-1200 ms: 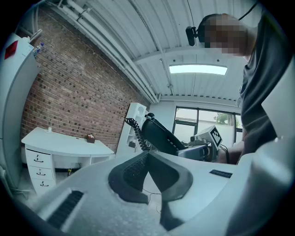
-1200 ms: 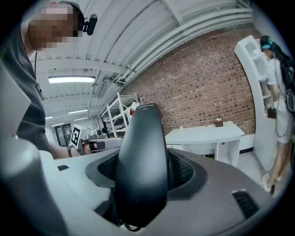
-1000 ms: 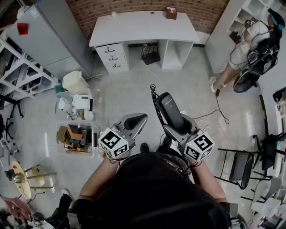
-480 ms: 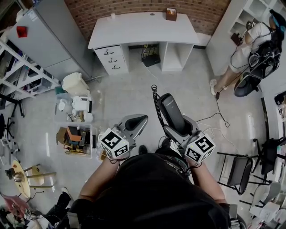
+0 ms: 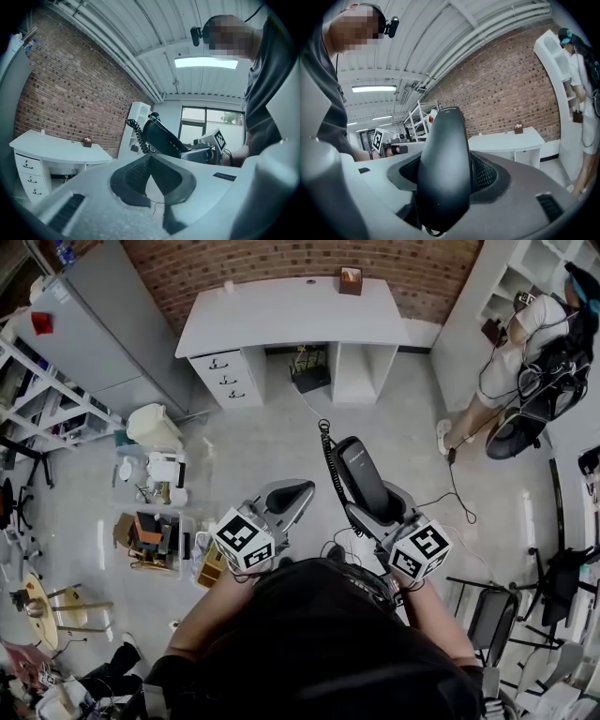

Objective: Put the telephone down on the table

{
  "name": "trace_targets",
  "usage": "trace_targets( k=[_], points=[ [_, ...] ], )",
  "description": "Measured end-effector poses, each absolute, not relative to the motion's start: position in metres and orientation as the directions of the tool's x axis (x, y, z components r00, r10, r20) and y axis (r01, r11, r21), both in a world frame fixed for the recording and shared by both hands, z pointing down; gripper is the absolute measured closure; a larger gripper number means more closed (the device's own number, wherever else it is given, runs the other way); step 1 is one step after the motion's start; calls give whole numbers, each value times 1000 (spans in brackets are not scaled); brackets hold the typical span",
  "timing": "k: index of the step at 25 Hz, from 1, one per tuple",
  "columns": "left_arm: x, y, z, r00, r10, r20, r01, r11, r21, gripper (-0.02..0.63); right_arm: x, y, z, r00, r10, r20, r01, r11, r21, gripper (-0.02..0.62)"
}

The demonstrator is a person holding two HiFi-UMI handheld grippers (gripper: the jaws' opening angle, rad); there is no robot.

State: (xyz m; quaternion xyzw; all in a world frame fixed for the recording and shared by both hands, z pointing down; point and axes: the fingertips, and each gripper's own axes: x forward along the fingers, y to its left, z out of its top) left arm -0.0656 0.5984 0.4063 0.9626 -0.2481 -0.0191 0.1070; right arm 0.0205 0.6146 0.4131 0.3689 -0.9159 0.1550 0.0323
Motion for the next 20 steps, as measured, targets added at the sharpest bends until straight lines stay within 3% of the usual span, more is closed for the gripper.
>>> trace_targets(
  k=[20],
  points=[
    [5,539,424,842,-539,26,-529,-815,236,600,110,557,433,-713,-674,196,-696,646,-314,313]
  ],
)
